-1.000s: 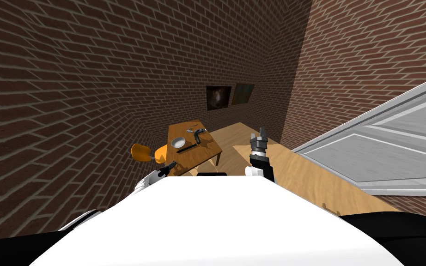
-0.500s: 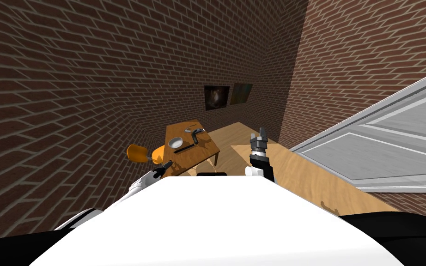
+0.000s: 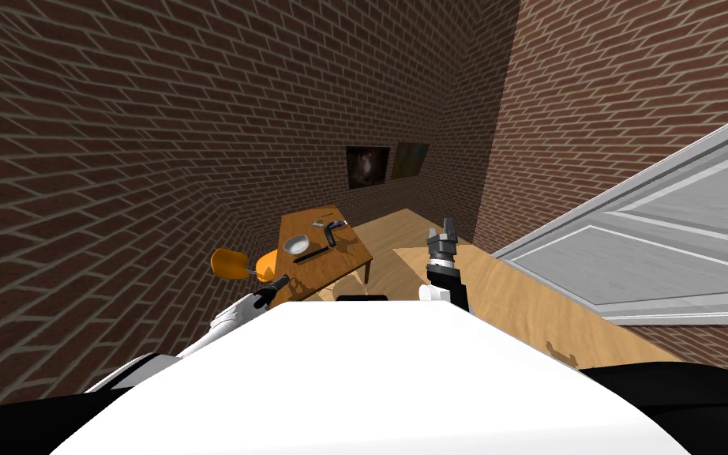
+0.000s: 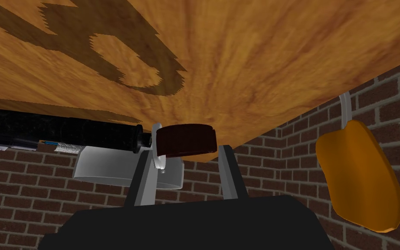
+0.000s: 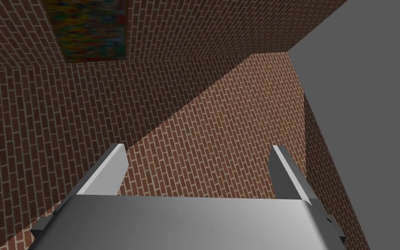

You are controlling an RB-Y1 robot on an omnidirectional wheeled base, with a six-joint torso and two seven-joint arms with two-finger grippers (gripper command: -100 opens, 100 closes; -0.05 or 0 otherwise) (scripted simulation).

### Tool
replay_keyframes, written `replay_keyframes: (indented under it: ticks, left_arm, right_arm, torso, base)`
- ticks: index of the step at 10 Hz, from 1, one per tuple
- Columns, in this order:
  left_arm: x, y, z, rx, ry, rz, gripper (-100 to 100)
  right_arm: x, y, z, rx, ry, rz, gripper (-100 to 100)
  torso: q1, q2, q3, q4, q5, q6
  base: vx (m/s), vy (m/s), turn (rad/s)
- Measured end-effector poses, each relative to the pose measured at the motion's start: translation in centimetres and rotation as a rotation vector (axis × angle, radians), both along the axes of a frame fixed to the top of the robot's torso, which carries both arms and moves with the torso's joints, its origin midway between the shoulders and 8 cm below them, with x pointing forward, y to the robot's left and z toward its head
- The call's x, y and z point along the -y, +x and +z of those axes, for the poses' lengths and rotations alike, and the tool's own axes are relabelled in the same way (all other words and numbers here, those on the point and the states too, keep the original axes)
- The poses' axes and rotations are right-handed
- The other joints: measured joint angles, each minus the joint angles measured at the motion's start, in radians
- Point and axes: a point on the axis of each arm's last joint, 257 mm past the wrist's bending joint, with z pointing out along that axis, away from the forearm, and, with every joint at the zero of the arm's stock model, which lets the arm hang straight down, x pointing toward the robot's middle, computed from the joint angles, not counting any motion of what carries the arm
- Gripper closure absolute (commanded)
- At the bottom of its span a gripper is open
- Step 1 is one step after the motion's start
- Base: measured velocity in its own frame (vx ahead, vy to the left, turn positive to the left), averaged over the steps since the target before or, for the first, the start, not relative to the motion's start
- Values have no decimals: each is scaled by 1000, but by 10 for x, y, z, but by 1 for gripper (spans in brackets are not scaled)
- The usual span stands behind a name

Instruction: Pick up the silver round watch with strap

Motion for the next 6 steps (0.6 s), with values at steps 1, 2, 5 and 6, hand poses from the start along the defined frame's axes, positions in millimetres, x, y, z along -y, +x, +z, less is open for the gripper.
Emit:
replay_keyframes:
  ticks: [1,2,5,6]
  left_arm:
    - [-1,-2,-1,-3,2,-6,100]
    - [-9,-4,0,-2,0,1,100]
    - [-23,-14,2,-7,-9,5,100]
    - [-23,-15,1,-12,-10,0,100]
  right_arm:
    - [0,0,0,0,0,0,0]
    - [0,0,0,0,0,0,0]
    - [0,0,0,0,0,0,0]
    - [0,0,0,0,0,0,0]
  torso:
    - [1,0,0,0,0,0]
    - [0,0,0,0,0,0]
    - [-1,0,0,0,0,0]
    - [1,0,0,0,0,1]
  base:
    - [-1,-47,-40]
    - [0,-51,-12]
    - [4,-54,-14]
    - [4,-43,-44]
